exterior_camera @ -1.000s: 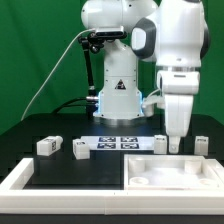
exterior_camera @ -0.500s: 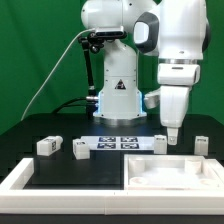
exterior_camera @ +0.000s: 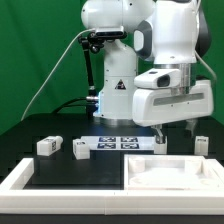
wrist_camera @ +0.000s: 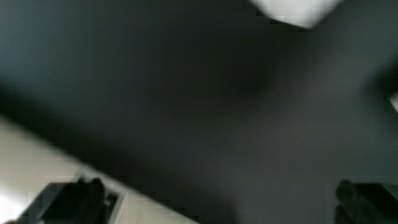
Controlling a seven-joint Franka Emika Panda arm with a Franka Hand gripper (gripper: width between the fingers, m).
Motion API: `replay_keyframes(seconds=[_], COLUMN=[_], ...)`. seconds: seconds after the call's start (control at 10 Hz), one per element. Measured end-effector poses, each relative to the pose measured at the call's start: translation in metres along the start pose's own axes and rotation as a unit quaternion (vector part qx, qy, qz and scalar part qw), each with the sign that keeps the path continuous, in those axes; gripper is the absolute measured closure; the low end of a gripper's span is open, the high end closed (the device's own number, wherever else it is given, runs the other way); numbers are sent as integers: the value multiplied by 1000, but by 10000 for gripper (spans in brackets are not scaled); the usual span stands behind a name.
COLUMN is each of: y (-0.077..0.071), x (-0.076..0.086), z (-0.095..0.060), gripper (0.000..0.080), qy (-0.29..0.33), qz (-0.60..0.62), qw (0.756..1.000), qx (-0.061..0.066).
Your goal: Assemble one leg
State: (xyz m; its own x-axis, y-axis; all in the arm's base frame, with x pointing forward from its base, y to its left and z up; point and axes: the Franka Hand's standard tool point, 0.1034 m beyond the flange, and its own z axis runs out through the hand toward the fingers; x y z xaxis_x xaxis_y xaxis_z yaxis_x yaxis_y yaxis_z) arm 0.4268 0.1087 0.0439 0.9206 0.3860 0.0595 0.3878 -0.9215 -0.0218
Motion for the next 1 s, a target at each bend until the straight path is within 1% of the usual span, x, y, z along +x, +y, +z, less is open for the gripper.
replay_keyframes(seconds=[0.1, 0.2, 0.3, 0.4, 0.6, 0.7, 0.8, 0.9, 1.0], y=[-10, -20, -27, -32, -33, -34, -38, -53, -59], x=[0, 1, 1, 2, 2, 1, -3, -8, -11], z=[1, 1, 2, 2, 2, 2, 5, 6, 5], gripper=[150, 150, 150, 150, 150, 150, 150, 150, 150], qy=[-1, -1, -1, -2, -3, -4, 2, -3, -13], qz=[34, 112, 166, 195, 255, 301, 342, 327, 312], qw=[999, 994, 986, 981, 967, 953, 939, 945, 950], qx=[2, 7, 12, 14, 18, 21, 24, 26, 27])
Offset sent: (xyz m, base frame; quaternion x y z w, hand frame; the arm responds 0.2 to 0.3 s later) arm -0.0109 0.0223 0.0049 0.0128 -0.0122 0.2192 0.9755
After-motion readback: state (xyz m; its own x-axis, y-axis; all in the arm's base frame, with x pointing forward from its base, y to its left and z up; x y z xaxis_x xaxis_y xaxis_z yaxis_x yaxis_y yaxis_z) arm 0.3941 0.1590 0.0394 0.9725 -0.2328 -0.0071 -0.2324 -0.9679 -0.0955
